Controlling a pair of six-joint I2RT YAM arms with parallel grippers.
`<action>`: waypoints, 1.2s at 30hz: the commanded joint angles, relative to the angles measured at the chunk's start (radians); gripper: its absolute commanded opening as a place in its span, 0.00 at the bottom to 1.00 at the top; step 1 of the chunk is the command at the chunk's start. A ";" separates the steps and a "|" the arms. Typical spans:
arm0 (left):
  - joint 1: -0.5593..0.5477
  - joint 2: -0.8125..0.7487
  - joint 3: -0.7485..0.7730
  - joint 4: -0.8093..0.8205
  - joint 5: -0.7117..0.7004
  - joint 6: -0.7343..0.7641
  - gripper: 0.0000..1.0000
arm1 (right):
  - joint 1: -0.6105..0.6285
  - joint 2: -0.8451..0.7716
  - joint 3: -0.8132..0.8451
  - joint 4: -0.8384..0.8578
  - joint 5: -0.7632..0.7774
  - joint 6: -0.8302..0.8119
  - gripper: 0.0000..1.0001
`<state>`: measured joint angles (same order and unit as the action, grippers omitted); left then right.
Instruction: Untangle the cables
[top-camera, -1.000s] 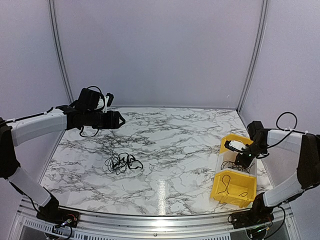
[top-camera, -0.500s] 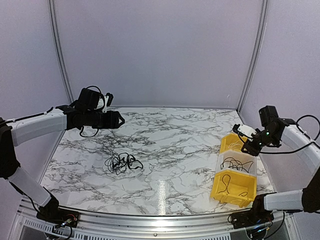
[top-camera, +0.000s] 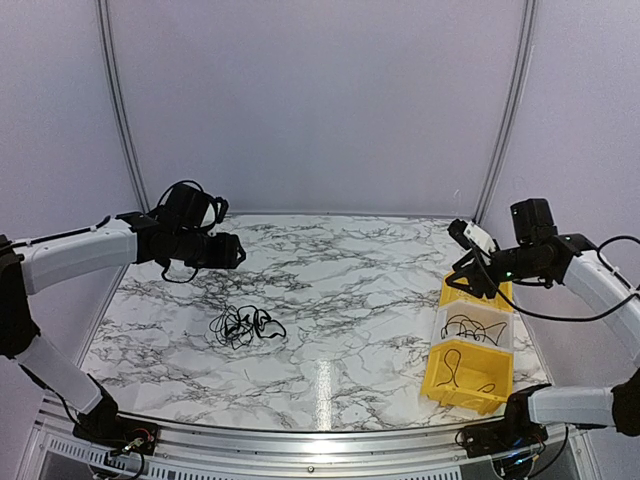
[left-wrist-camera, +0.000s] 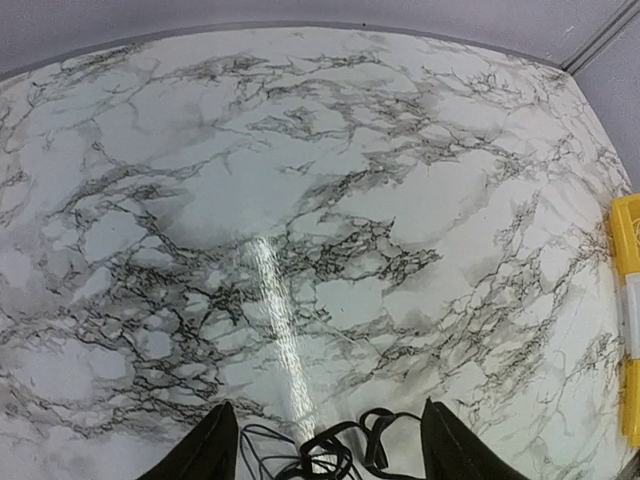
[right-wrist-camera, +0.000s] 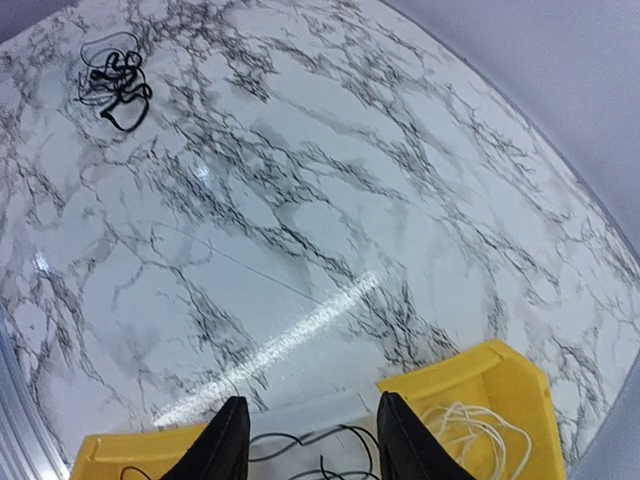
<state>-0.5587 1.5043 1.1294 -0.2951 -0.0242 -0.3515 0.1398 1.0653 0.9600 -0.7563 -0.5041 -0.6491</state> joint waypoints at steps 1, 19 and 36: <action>-0.066 -0.058 -0.085 -0.124 -0.136 -0.116 0.61 | 0.039 0.021 -0.057 0.232 -0.250 0.153 0.44; -0.118 0.018 -0.233 -0.099 -0.231 -0.110 0.55 | 0.040 0.004 -0.191 0.301 -0.277 0.113 0.43; -0.122 -0.089 -0.189 -0.064 -0.213 -0.029 0.00 | 0.040 0.028 -0.194 0.297 -0.258 0.096 0.43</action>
<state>-0.6765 1.4681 0.9192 -0.3737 -0.2405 -0.3992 0.1730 1.0885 0.7567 -0.4717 -0.7723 -0.5426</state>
